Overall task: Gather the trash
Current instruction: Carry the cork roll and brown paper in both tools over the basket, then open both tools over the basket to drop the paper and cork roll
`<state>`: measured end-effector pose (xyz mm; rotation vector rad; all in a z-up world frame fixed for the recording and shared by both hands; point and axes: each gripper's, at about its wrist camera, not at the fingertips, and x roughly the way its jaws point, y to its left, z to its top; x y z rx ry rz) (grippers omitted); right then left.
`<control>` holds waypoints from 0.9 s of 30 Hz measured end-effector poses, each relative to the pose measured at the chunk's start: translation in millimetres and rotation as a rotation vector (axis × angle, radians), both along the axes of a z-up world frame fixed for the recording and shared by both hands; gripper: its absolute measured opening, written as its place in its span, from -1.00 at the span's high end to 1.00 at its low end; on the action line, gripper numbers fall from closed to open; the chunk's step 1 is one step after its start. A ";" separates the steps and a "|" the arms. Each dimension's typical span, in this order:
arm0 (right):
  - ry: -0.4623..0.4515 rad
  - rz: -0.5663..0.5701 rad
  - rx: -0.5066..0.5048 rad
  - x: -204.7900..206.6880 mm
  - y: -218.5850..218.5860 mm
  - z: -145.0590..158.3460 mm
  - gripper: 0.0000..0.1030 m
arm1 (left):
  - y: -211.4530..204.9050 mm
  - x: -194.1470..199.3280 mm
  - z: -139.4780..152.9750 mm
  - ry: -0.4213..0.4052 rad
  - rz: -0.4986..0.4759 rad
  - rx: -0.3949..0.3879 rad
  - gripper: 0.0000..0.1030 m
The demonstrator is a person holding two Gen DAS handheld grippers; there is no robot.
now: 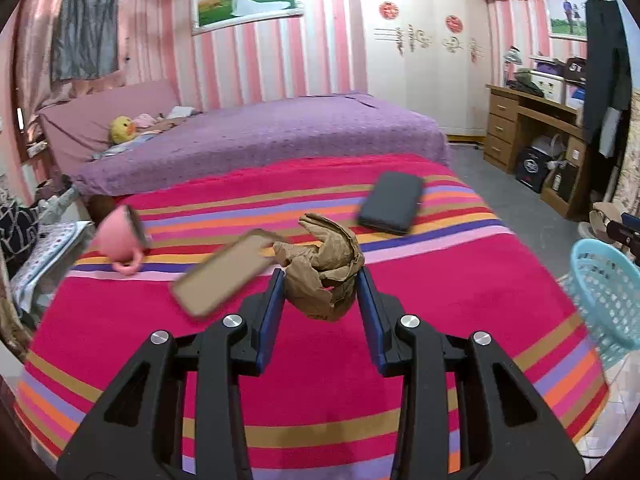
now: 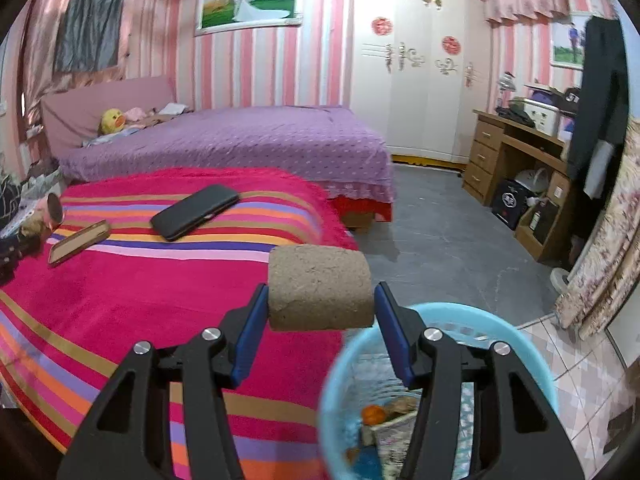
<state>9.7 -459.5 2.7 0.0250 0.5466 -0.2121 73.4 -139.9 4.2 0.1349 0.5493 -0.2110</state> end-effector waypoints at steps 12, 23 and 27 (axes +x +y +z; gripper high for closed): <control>0.000 -0.228 0.033 -66.7 -121.6 -14.5 -0.04 | -159.8 -29.7 -15.4 0.067 -0.209 -0.021 0.30; 0.022 -0.321 0.038 -90.9 -168.3 -30.4 -0.04 | -291.1 -65.1 -43.6 0.124 -0.418 0.014 0.30; 0.025 -0.339 0.047 -94.6 -175.8 -33.2 -0.03 | -319.3 -65.9 -53.8 0.149 -0.458 0.033 0.25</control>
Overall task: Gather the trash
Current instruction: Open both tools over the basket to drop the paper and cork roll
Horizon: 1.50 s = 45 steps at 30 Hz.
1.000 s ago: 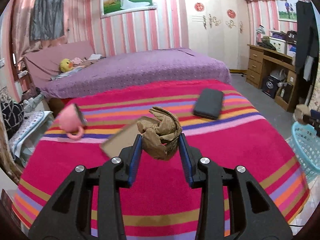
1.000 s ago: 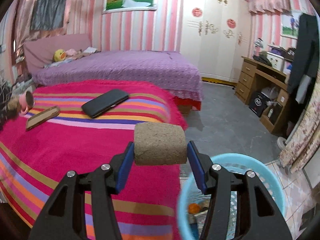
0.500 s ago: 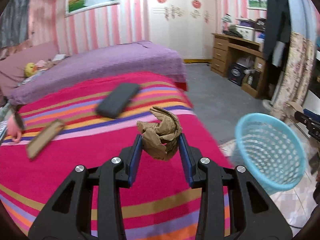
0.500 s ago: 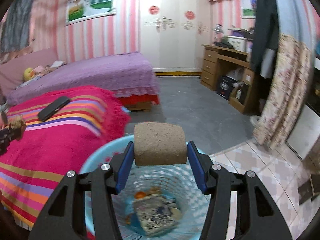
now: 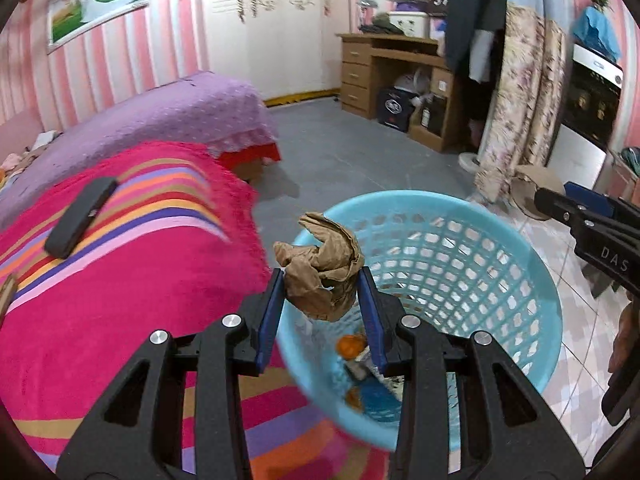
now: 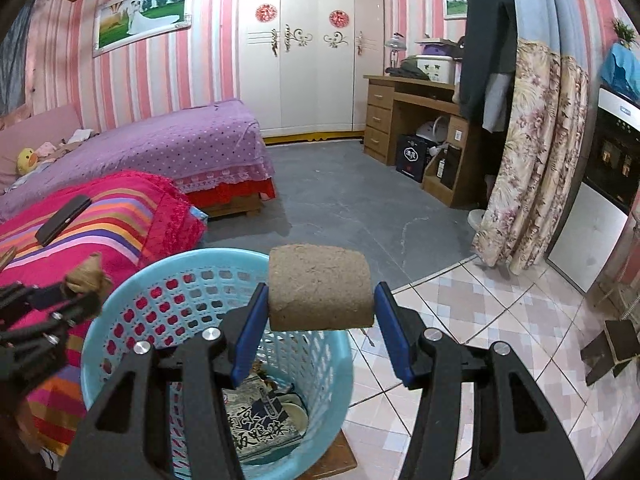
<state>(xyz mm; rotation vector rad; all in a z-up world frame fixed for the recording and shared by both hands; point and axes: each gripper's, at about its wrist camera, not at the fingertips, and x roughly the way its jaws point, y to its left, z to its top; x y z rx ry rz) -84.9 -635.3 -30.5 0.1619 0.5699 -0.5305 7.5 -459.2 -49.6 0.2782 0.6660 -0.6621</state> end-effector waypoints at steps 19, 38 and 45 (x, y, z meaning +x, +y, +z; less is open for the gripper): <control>0.006 0.061 0.023 24.0 18.2 -5.3 -0.23 | 81.5 30.2 34.4 -0.121 0.198 -0.026 -0.86; -0.119 0.199 -0.047 -8.4 168.8 52.6 -0.91 | 334.5 -34.5 87.6 -0.298 0.470 -0.066 -0.89; -0.137 0.255 -0.064 -28.2 251.5 35.2 -0.91 | 378.1 -68.1 66.9 -0.279 0.505 -0.079 -0.89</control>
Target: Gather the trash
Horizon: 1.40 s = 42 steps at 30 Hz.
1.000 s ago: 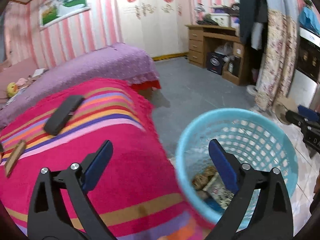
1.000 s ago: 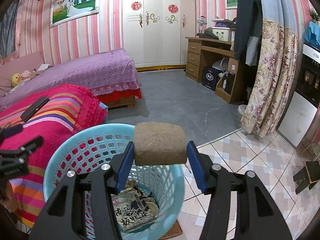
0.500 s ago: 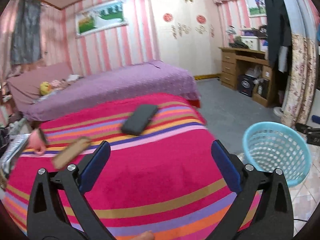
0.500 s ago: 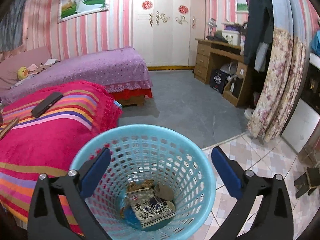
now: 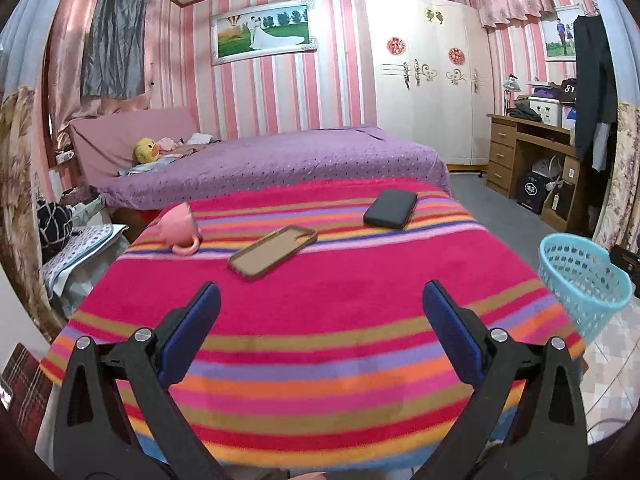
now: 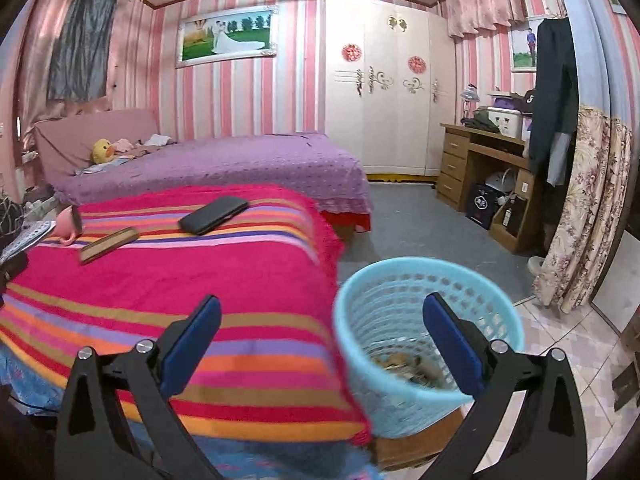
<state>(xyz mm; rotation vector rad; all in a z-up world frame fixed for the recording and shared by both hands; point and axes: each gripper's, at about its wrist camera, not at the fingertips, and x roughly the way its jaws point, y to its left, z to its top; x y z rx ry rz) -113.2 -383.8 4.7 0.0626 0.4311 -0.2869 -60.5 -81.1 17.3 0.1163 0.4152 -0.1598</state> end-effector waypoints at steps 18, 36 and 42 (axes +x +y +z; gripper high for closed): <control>-0.020 0.047 -0.061 14.3 51.2 -21.3 -0.91 | -3.0 6.2 -29.2 -0.037 -0.005 0.005 -0.89; -0.072 0.069 -0.121 20.5 60.9 -15.8 -0.91 | -7.9 10.8 -28.0 -0.063 -0.020 -0.004 -0.89; -0.076 0.070 -0.118 21.8 61.5 -16.2 -0.91 | -7.6 10.7 -29.0 -0.070 -0.018 -0.011 -0.89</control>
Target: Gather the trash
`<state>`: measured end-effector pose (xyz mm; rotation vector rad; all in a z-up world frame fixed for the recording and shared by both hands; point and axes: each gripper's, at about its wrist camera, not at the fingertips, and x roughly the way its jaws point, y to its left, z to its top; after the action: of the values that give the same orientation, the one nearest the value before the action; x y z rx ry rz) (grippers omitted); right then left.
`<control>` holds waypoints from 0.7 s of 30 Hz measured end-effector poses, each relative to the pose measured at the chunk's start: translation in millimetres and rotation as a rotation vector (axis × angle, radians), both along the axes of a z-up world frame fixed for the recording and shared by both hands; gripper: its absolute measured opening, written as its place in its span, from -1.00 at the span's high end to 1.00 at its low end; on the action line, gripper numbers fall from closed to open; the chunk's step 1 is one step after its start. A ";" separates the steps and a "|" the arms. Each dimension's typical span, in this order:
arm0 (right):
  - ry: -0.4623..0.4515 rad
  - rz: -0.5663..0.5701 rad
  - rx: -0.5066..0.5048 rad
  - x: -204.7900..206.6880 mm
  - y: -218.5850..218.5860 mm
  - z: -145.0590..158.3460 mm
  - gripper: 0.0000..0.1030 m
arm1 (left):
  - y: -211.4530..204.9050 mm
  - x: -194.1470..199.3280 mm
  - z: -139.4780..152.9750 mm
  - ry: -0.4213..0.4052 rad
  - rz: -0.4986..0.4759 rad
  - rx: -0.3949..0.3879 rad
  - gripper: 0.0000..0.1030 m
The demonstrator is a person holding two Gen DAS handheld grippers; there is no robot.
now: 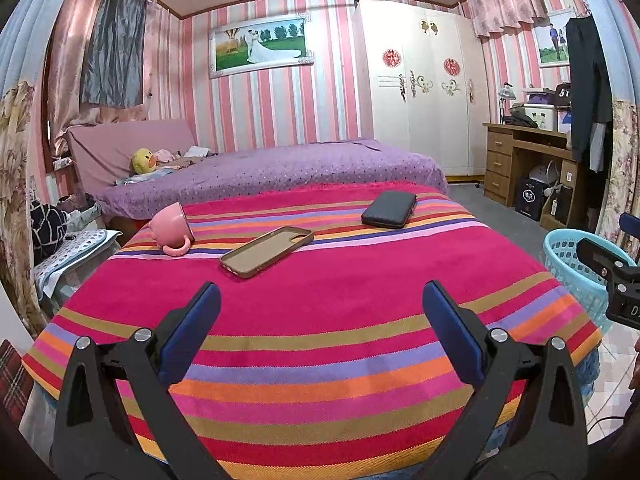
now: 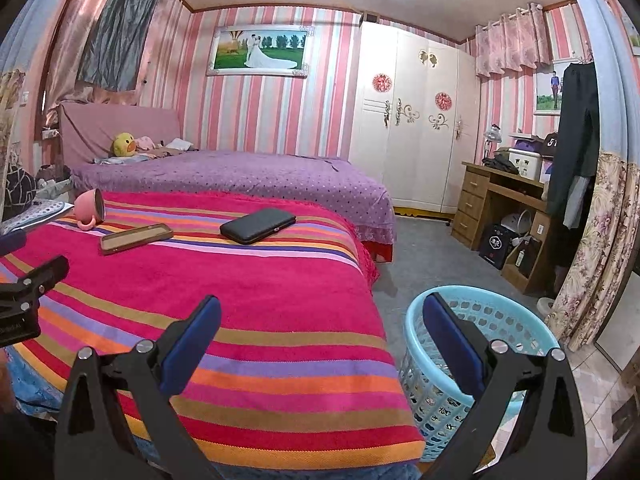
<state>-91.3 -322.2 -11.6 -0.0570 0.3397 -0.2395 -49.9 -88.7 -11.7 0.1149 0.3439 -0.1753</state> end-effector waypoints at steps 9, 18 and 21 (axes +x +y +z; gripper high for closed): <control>0.000 0.001 0.000 0.8 1.1 0.5 -0.91 | 4.6 2.5 -3.6 0.003 0.016 -0.008 -0.89; -0.002 0.001 -0.002 1.6 1.6 0.7 -0.91 | 6.1 3.3 -3.1 0.006 0.013 -0.013 -0.89; -0.001 0.000 -0.001 2.0 1.4 0.4 -0.91 | 6.1 2.8 -2.6 0.006 0.012 -0.013 -0.89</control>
<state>-89.4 -320.9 -11.2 -0.0583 0.3390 -0.2393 -47.1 -82.5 -14.3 0.0992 0.3490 -0.1661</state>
